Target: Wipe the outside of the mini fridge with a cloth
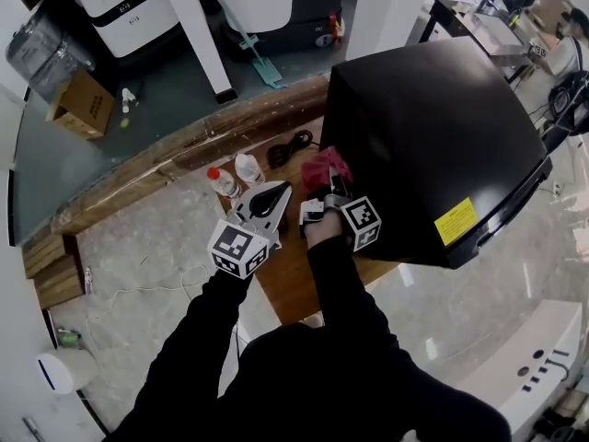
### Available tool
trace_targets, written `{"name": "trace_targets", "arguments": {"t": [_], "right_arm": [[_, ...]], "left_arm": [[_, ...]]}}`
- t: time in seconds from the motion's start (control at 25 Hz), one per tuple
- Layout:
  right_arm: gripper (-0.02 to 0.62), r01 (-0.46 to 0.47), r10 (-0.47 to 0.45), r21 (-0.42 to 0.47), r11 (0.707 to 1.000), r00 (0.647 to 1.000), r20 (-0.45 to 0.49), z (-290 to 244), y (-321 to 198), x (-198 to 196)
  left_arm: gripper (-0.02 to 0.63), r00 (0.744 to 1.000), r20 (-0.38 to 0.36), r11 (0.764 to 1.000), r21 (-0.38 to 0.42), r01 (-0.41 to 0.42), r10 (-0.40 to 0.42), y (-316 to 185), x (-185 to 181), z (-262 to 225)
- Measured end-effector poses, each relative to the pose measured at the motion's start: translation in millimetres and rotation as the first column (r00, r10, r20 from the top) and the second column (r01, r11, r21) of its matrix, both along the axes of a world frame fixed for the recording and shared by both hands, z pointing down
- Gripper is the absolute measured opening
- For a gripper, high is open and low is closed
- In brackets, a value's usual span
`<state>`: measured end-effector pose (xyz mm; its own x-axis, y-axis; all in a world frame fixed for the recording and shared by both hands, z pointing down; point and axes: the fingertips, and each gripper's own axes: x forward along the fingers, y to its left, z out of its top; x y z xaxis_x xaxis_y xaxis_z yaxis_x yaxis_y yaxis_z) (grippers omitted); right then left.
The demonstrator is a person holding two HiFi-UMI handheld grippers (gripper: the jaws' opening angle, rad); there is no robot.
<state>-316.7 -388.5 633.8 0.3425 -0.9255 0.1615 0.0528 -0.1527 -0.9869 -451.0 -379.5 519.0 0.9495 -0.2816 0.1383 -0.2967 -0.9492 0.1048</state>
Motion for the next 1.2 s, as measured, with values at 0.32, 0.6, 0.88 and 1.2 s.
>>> {"name": "trace_targets", "arguments": {"t": [0.32,0.6,0.88,1.2], "right_arm": [[0.069,-0.013,0.017,-0.09,0.996,0.999,0.039,77,10,3],[0.067,-0.007,0.018,-0.164,0.987,0.998,0.063,136,18,4],[0.066,0.076,-0.082,-0.25,0.965,0.997,-0.013,168,34,-3],[0.067,0.389,-0.416,-0.154,0.908,0.878,-0.236,38,70,-93]], "left_arm": [[0.006,0.999,0.05,0.999,-0.037,-0.007,0.009,10,2,37],[0.006,0.997,0.082,0.998,-0.057,-0.007,0.011,14,6,61],[0.006,0.998,0.064,0.998,-0.06,0.007,-0.003,23,2,53],[0.006,0.999,0.039,1.0,0.01,0.009,-0.01,54,-30,8]]}}
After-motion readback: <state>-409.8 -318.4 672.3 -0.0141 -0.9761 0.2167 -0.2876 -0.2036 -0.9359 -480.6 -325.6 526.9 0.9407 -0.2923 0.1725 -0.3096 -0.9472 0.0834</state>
